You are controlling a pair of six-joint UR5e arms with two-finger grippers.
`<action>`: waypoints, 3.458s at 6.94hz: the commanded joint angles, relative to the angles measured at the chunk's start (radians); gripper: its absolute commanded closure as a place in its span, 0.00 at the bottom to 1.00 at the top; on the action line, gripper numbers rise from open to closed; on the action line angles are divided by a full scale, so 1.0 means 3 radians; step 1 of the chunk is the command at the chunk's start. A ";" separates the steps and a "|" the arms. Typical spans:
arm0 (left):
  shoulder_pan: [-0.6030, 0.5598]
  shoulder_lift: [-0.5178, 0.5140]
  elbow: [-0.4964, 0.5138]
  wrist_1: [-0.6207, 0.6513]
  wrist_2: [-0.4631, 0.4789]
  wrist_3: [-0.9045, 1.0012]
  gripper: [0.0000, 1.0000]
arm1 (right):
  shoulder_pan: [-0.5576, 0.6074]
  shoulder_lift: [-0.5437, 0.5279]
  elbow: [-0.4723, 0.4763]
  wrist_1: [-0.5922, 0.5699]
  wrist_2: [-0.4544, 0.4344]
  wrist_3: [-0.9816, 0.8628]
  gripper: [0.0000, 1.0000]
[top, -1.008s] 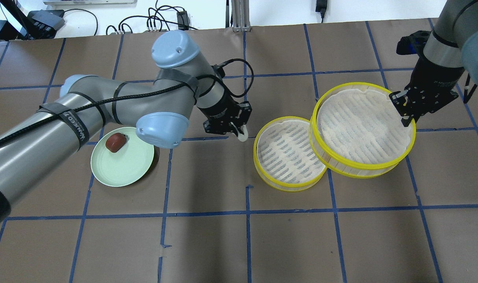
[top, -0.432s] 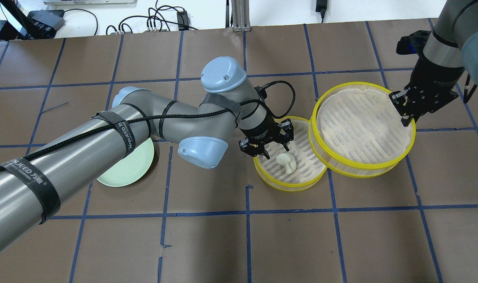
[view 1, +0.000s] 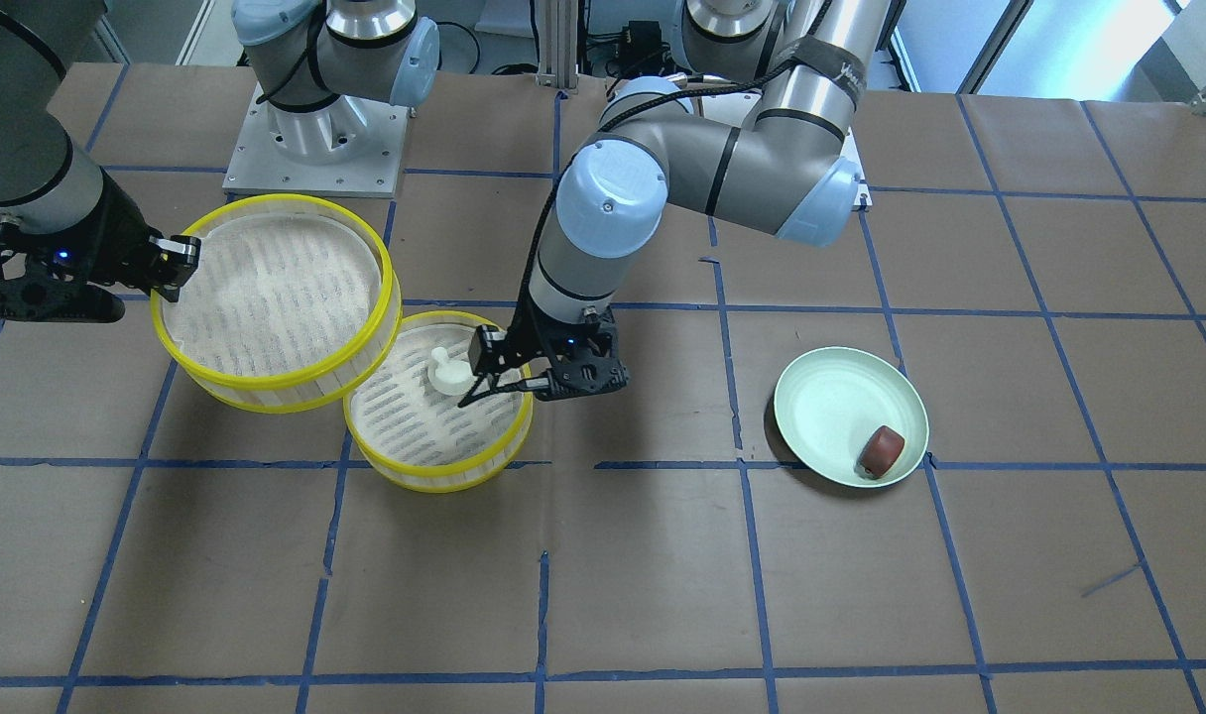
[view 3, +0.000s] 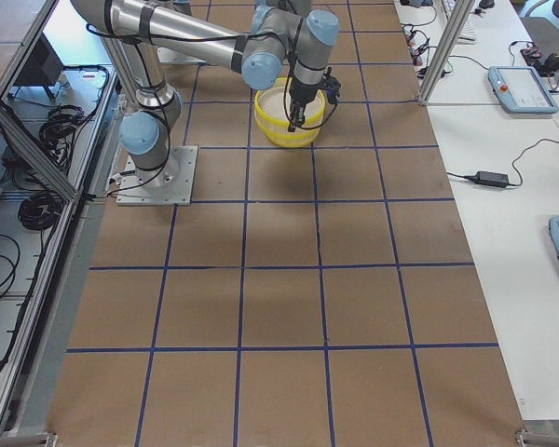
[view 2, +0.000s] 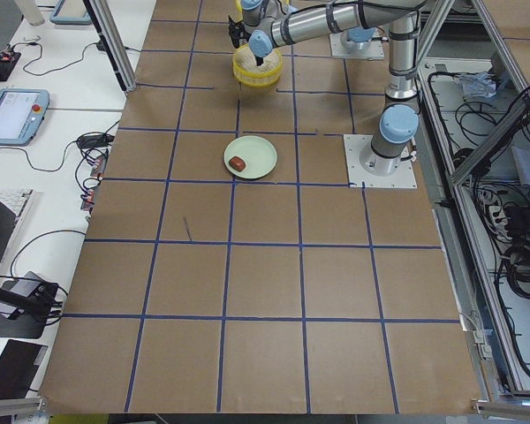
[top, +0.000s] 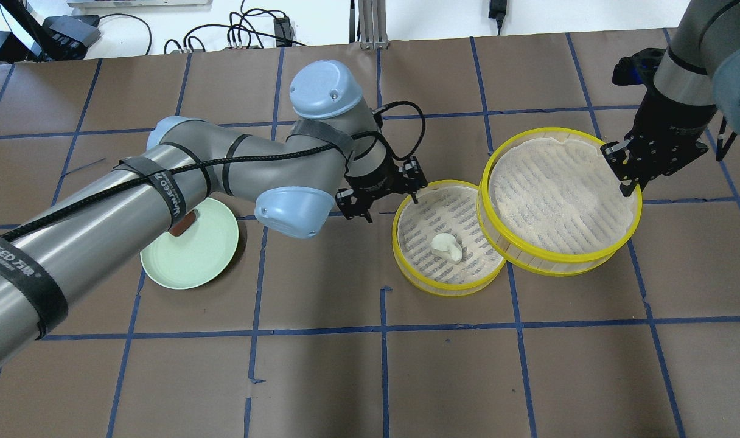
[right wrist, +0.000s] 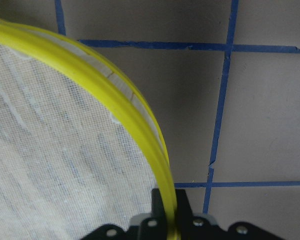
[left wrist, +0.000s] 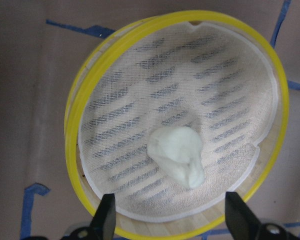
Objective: Place buns in different layers of steamer
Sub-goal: 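Restack top layer with right gripper while left gripper returns to plate, then grasp the brown bun on the green plate with the left gripper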
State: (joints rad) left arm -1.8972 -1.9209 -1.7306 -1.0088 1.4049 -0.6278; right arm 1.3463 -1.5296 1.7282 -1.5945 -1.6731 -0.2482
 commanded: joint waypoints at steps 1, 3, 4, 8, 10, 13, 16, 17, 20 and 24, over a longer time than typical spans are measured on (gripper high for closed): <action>0.0584 0.0037 -0.0065 -0.0140 0.0481 0.0652 0.10 | 0.0057 0.0026 0.0027 -0.0008 0.0059 0.0191 0.87; 0.1147 0.0144 -0.0233 -0.0150 0.0730 0.1902 0.11 | 0.0343 0.0133 0.0089 -0.0186 0.0121 0.0509 0.87; 0.1418 0.0165 -0.0260 -0.0140 0.0757 0.2455 0.12 | 0.0415 0.0189 0.0089 -0.0202 0.0131 0.0647 0.87; 0.1906 0.0114 -0.0433 -0.0120 0.0752 0.3472 0.20 | 0.0579 0.0318 0.0227 -0.0524 0.0392 0.1011 0.86; 0.2125 0.0093 -0.0607 0.0028 0.0712 0.3616 0.21 | 0.0595 0.0399 0.0293 -0.0672 0.0413 0.1047 0.86; 0.2141 0.0073 -0.0700 0.0080 0.0558 0.3647 0.38 | 0.0615 0.0425 0.0375 -0.0739 0.0407 0.1083 0.86; 0.2141 0.0073 -0.0684 0.0080 0.0558 0.3632 0.75 | 0.0661 0.0440 0.0431 -0.0800 0.0413 0.1149 0.86; 0.2136 0.0093 -0.0664 0.0080 0.0563 0.3622 0.82 | 0.0661 0.0461 0.0442 -0.0816 0.0413 0.1149 0.85; 0.2095 0.0256 -0.0654 0.0024 0.0579 0.3530 0.82 | 0.0661 0.0461 0.0447 -0.0831 0.0408 0.1149 0.84; 0.2065 0.0380 -0.0628 -0.0130 0.0584 0.3468 0.82 | 0.0799 0.0486 0.0447 -0.0882 0.0357 0.1134 0.85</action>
State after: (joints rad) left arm -1.2771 -1.8103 -1.9235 -1.0435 1.5799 0.4151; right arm 1.5782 -1.3900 1.8622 -1.8515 -1.5596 0.0950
